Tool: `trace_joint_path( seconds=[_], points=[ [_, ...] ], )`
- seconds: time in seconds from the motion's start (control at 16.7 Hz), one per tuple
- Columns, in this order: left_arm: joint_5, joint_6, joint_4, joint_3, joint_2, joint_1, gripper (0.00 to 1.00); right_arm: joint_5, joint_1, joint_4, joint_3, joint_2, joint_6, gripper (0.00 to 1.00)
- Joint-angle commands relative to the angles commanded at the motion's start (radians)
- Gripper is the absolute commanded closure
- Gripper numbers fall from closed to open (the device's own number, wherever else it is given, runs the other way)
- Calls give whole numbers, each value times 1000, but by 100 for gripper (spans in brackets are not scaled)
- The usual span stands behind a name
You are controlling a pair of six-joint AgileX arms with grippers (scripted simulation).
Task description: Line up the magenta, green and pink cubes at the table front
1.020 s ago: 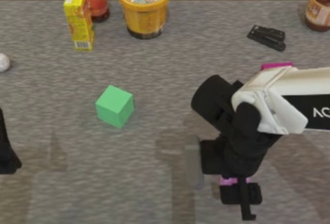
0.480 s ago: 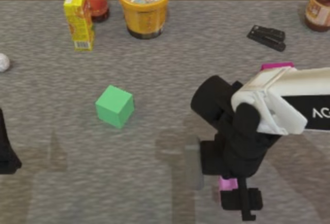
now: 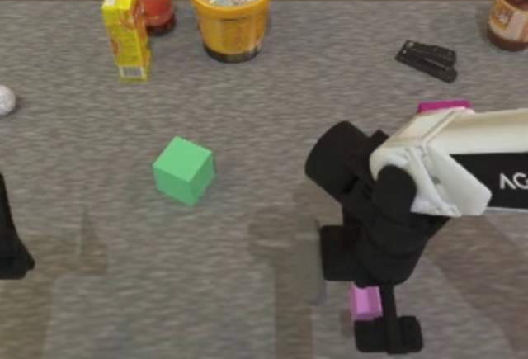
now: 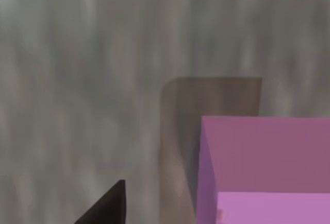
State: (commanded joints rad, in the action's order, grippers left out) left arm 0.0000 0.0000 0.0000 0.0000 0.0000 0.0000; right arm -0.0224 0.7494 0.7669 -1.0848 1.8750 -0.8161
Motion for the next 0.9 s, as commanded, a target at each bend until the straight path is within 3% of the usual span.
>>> trace_joint_path(
  seconds=[0.24,0.66,0.9],
  points=[
    [0,0,0,0,0,0,0,0,1,17,-14,-7,-3,0],
    [0,0,0,0,0,0,0,-1,2,261,-152,-104,-9,0],
    [0,0,0,0,0,0,0,-1,0,269,-157,-109,-8,0]
  ],
)
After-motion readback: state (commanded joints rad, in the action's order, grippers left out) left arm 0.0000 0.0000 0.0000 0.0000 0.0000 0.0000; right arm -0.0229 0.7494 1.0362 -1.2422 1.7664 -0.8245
